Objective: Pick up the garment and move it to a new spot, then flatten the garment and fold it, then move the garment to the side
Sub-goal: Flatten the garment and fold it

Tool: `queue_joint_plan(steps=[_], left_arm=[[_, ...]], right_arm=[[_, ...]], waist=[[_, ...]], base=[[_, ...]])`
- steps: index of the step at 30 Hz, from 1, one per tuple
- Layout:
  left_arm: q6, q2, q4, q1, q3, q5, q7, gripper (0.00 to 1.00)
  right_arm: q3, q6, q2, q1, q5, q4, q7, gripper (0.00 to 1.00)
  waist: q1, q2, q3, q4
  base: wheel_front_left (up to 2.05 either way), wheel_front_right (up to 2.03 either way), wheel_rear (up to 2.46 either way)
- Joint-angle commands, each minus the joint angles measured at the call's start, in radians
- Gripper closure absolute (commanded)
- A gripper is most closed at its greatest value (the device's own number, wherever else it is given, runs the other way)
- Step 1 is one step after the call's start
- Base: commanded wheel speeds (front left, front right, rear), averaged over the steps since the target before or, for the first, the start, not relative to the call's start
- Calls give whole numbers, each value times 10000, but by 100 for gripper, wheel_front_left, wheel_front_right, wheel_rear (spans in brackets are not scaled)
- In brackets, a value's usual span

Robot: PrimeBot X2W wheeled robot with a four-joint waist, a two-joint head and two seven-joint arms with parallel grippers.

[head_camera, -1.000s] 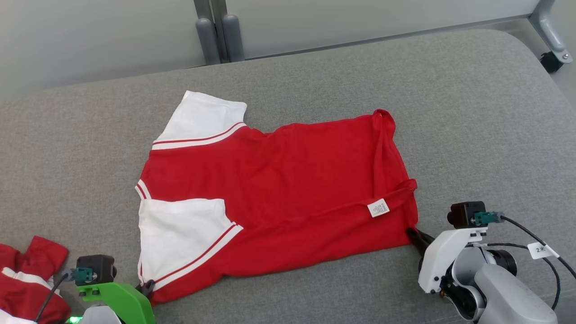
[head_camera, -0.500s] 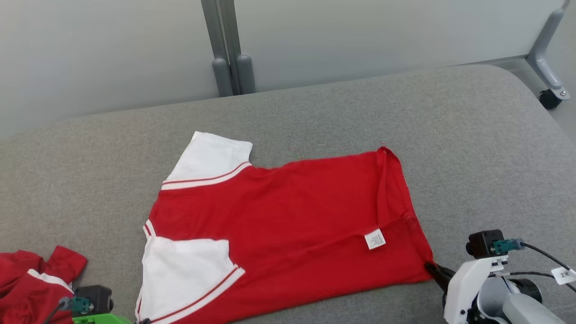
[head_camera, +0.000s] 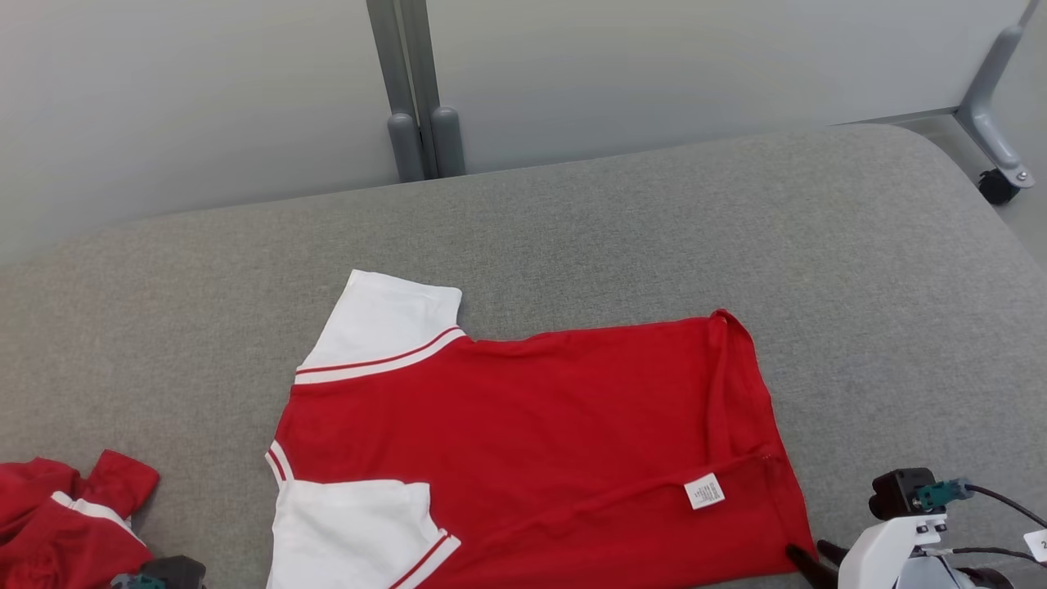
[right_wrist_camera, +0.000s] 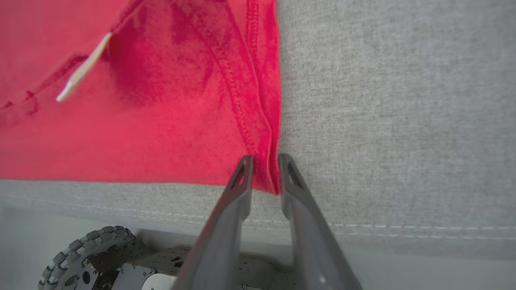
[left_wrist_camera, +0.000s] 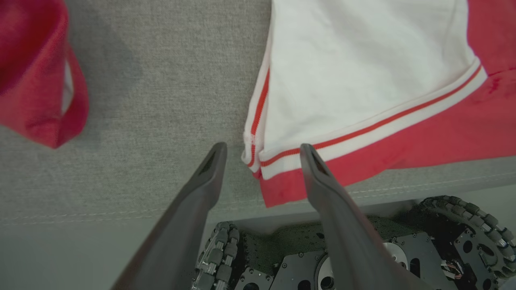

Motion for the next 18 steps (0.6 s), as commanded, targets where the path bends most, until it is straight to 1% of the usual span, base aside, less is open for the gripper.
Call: queue_joint_plan(steps=[1, 5, 8, 11, 14, 18], left_arm=[[27, 118, -37, -35, 46, -23, -51, 0], [-151, 317, -310, -597, 112, 306, -151, 0], [-397, 371, -664, -1324, 149, 551, -139, 0], [-688, 468, -819, -2278, 105, 770, 118, 0], [-1073, 321, -690, -3546, 57, 923, 503, 0], [-1643, -50, 39, -5246, -93, 1003, 1008, 0]], right_arm=[[-199, -16, 35, 142, -193, -177, 9, 0], [-922, -16, 113, 199, -641, -850, -140, 0], [-1648, -15, 252, -125, -844, -1646, -830, 0], [-2107, -15, 443, -536, -1240, -2014, -1370, 0], [-2375, -13, 769, -1278, -1457, -1937, -1639, 0], [-2248, -12, 1126, -2443, -1451, -1386, -1581, 0]], waist=[[0, -1, 4, -43], [0, -1, 47, -113], [0, -1, 207, -184], [0, -1, 489, -279], [0, -1, 925, -386], [0, -1, 1631, -507]], base=[[0, 0, 0], [0, 0, 0], [0, 0, 0], [0, 0, 0], [0, 0, 0], [0, 0, 0]])
